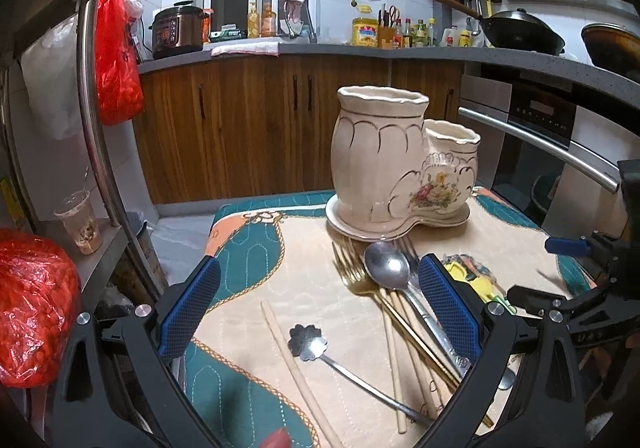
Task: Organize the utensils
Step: 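Grasp the green spoon with the right gripper while the left grasps a chopstick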
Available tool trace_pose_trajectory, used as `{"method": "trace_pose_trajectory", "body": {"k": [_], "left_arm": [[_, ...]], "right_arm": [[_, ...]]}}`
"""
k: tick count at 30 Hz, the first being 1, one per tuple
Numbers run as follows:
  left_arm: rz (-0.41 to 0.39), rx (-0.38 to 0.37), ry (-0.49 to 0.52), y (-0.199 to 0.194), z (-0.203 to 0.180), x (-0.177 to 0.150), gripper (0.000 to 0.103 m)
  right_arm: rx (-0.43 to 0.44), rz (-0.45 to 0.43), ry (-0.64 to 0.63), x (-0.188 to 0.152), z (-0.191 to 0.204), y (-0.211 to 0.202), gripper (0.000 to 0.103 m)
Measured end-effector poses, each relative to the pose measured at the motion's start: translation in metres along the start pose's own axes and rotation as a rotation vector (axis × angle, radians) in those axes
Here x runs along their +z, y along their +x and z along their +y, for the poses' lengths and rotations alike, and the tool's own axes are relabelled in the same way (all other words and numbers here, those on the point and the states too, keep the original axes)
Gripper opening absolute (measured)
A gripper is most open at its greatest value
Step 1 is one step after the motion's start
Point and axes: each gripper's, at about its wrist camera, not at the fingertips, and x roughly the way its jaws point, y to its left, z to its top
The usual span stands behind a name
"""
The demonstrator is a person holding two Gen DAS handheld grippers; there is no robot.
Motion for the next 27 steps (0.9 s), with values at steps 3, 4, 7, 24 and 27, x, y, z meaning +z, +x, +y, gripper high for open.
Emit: {"method": "trace_pose_trajectory", "body": {"k": [3, 4, 7, 24, 27], "left_arm": [[0.035, 0.010, -0.005, 0.004, 0.003, -0.001, 0.097], [0.037, 0.008, -0.011, 0.004, 0.005, -0.001, 0.097], [0.024, 0.030, -0.010, 0.003, 0.008, 0.000, 0.097], [0.028, 0.064, 0.011, 0.005, 0.014, 0.000, 0.097], [0.031, 0.058, 0.012, 0.006, 0.014, 0.000, 0.097]], "right_arm": [[0.012, 0.001, -0.008, -0.002, 0.001, -0.001, 0.096], [0.010, 0.001, -0.014, -0.002, 0.001, -0.002, 0.095], [0.026, 0.027, -0.026, -0.005, 0.003, 0.000, 0.083], [0.082, 0.076, -0.072, -0.007, 0.015, 0.003, 0.029], [0.106, 0.095, -0.061, -0.008, 0.016, 0.007, 0.023]]}}
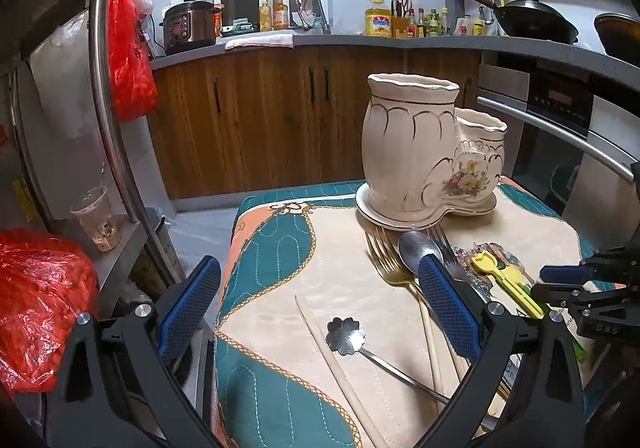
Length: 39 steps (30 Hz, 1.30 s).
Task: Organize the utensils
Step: 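Grasp the green spoon with the right gripper while the left grasps a chopstick, then drop the chopstick into the tall cup while the right drops the spoon in the short cup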
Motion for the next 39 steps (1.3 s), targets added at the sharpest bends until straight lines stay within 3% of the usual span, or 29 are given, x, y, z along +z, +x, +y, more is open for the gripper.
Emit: {"method": "trace_pose_trajectory", "body": {"k": [6, 9, 13, 17, 23, 28, 34, 39], "left_arm": [[0.007, -0.010, -0.009, -0.001, 0.004, 0.001, 0.097], [0.026, -0.031, -0.045, -0.001, 0.012, 0.004, 0.097], [0.024, -0.010, -0.053, -0.009, 0.019, 0.010, 0.097], [0.094, -0.008, -0.023, -0.011, 0.014, 0.005, 0.095], [0.252, 0.000, 0.023, 0.000, -0.002, -0.022, 0.073], [0.354, 0.026, 0.035, 0.013, -0.005, -0.039, 0.040], [0.389, 0.020, 0.039, 0.017, -0.008, -0.038, 0.027], [0.407, 0.017, 0.023, 0.025, -0.010, -0.032, 0.025]], "right_arm": [[0.015, 0.014, -0.002, -0.002, 0.000, 0.007, 0.022], [0.023, 0.003, 0.006, -0.002, -0.003, 0.007, 0.010], [0.033, -0.016, 0.013, -0.003, -0.005, 0.006, 0.010], [0.036, -0.064, 0.035, 0.000, -0.012, -0.003, 0.010], [0.032, -0.105, 0.058, 0.001, -0.020, -0.009, 0.010], [0.044, -0.123, 0.058, 0.001, -0.020, -0.013, 0.010], [0.058, -0.140, 0.075, 0.002, -0.023, -0.014, 0.010], [0.058, -0.137, 0.084, 0.001, -0.023, -0.009, 0.010]]}}
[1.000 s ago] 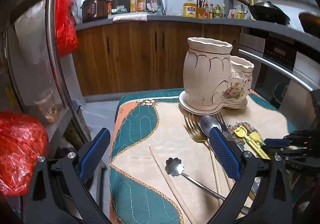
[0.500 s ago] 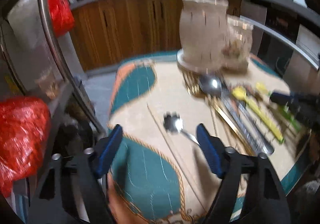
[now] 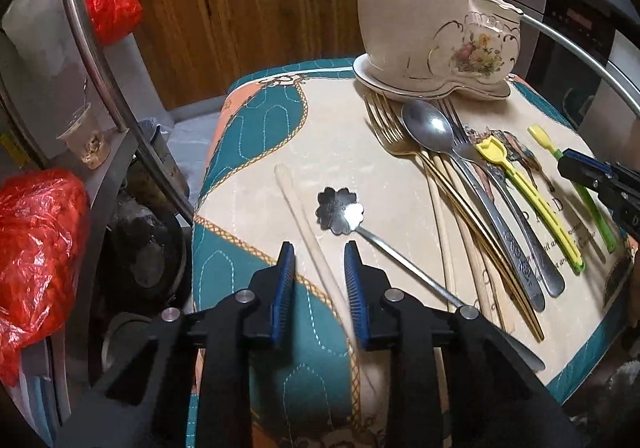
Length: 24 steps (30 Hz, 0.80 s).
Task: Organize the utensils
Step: 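Drop the chopstick into the tall cup while the right drops the spoon in the short cup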
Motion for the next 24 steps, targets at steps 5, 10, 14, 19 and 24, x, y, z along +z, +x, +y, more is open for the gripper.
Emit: {"method": "trace_pose_trajectory", "body": {"k": [5, 10, 14, 19, 24], "left_arm": [[0.014, -0.014, -0.020, 0.002, 0.001, 0.004, 0.007], [-0.003, -0.011, -0.039, 0.001, 0.001, 0.003, 0.006], [-0.043, -0.025, -0.080, -0.011, 0.009, 0.000, 0.006], [-0.116, -0.035, -0.123, -0.042, 0.017, -0.001, 0.006], [-0.234, -0.098, -0.133, -0.085, 0.017, 0.006, 0.006]], "right_arm": [[0.008, -0.017, 0.026, 0.002, -0.003, -0.001, 0.010], [0.012, -0.043, 0.040, 0.001, -0.005, -0.004, 0.010], [0.000, -0.082, 0.031, 0.000, -0.004, -0.009, 0.010], [-0.025, -0.100, 0.017, -0.001, 0.002, -0.019, 0.010], [0.004, -0.175, 0.024, 0.016, 0.004, -0.048, 0.010]]}}
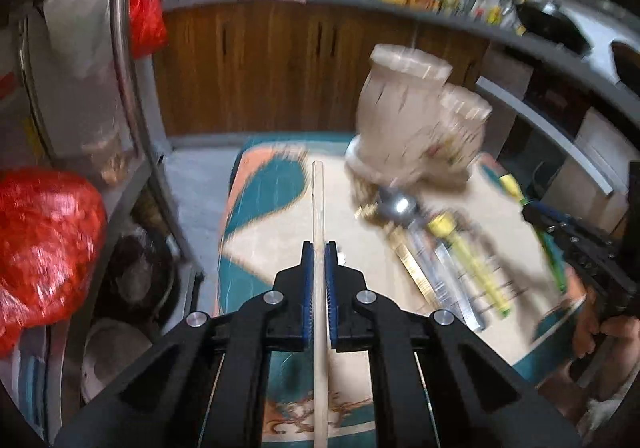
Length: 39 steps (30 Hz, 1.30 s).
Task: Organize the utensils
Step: 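Drop the chopstick into the tall cup while the right drops the spoon in the short cup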
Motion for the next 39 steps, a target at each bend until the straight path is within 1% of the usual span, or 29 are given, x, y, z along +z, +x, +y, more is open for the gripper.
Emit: {"method": "trace_pose_trajectory", "body": {"k": [1, 3, 5, 7, 9, 10, 11, 12, 14, 17, 19, 23, 25, 28, 30, 32, 36, 39], "left_arm": [[-0.016, -0.010, -0.003, -0.006, -0.002, 0.005, 0.006], [-0.053, -0.055, 0.000, -0.016, -0.009, 0.020, 0.006], [-0.095, -0.080, 0.032, -0.023, -0.017, 0.039, 0.006], [-0.149, -0.112, 0.050, -0.029, -0.025, 0.064, 0.006], [-0.204, -0.164, 0.033, -0.029, -0.028, 0.094, 0.006], [-0.222, -0.185, 0.023, -0.028, -0.029, 0.104, 0.006], [-0.242, -0.202, 0.012, -0.023, -0.032, 0.119, 0.006], [-0.253, -0.210, 0.010, -0.018, -0.035, 0.128, 0.006], [-0.264, -0.226, 0.011, -0.003, -0.042, 0.151, 0.006], [-0.284, -0.260, -0.005, 0.022, -0.049, 0.181, 0.006], [-0.293, -0.265, -0.009, 0.038, -0.054, 0.194, 0.006], [-0.296, -0.262, -0.017, 0.075, -0.064, 0.215, 0.006], [-0.308, -0.270, -0.018, 0.088, -0.067, 0.219, 0.006], [-0.317, -0.257, -0.018, 0.106, -0.070, 0.218, 0.006], [-0.326, -0.235, -0.010, 0.115, -0.072, 0.217, 0.006], [-0.340, -0.239, -0.013, 0.120, -0.070, 0.215, 0.006], [-0.382, -0.212, -0.008, 0.126, -0.067, 0.212, 0.006], [-0.372, -0.202, 0.004, 0.131, -0.067, 0.208, 0.006]], "right_arm": [[0.009, -0.007, 0.011, 0.004, -0.001, -0.002, 0.010], [0.025, -0.039, 0.035, 0.017, -0.003, -0.008, 0.010], [0.033, -0.081, 0.038, 0.032, -0.005, -0.011, 0.010], [0.036, -0.118, 0.054, 0.056, -0.009, -0.008, 0.010], [0.053, -0.140, 0.082, 0.077, -0.015, -0.001, 0.010], [0.058, -0.156, 0.092, 0.090, -0.019, 0.003, 0.010], [0.059, -0.167, 0.096, 0.099, -0.021, 0.006, 0.010], [0.062, -0.177, 0.103, 0.110, -0.024, 0.011, 0.010], [0.071, -0.191, 0.114, 0.128, -0.029, 0.020, 0.010], [0.082, -0.223, 0.121, 0.151, -0.035, 0.035, 0.010], [0.089, -0.237, 0.140, 0.163, -0.042, 0.050, 0.010], [0.109, -0.234, 0.198, 0.170, -0.057, 0.078, 0.010], [0.120, -0.233, 0.219, 0.168, -0.063, 0.092, 0.010], [0.124, -0.219, 0.231, 0.163, -0.068, 0.109, 0.010], [0.120, -0.219, 0.226, 0.158, -0.067, 0.116, 0.010], [0.117, -0.230, 0.217, 0.155, -0.067, 0.120, 0.010], [0.104, -0.240, 0.198, 0.153, -0.062, 0.129, 0.010], [0.093, -0.239, 0.190, 0.150, -0.060, 0.135, 0.010]]}}
